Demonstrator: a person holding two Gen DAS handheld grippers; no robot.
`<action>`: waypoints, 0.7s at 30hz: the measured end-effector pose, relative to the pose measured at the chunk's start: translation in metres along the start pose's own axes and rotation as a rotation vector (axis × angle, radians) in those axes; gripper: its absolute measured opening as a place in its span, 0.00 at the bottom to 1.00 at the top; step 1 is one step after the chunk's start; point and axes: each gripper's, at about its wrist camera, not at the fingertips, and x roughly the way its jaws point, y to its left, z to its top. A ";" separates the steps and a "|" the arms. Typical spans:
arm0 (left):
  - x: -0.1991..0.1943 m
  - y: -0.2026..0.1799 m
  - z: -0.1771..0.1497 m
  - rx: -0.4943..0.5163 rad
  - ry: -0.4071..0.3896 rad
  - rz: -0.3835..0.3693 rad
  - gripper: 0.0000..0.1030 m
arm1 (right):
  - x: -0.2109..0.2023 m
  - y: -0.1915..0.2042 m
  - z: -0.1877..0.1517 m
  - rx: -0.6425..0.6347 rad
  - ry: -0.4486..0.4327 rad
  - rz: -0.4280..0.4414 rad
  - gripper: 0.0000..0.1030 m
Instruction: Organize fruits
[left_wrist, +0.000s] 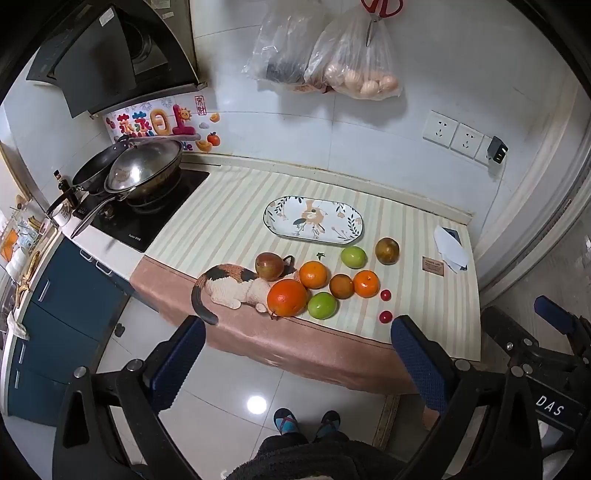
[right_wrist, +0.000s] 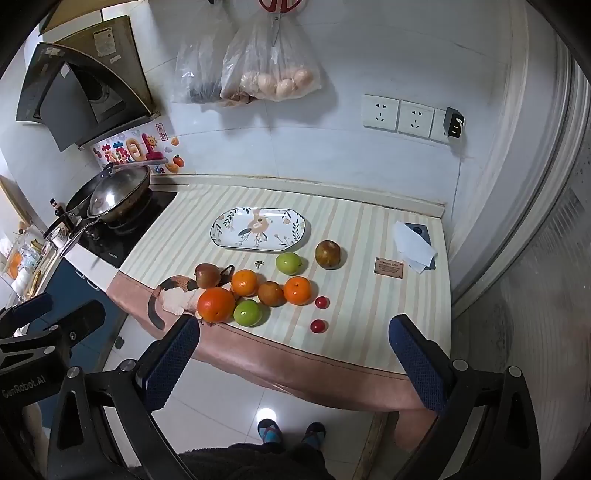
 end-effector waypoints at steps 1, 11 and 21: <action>0.000 0.000 0.000 0.001 0.001 0.000 1.00 | -0.001 0.000 0.000 0.001 -0.004 -0.002 1.00; 0.001 0.000 0.000 0.001 -0.003 0.002 1.00 | -0.002 -0.005 0.003 0.008 -0.012 0.007 1.00; 0.003 0.002 0.000 0.001 -0.004 0.000 1.00 | -0.009 -0.002 0.008 0.009 -0.029 0.008 1.00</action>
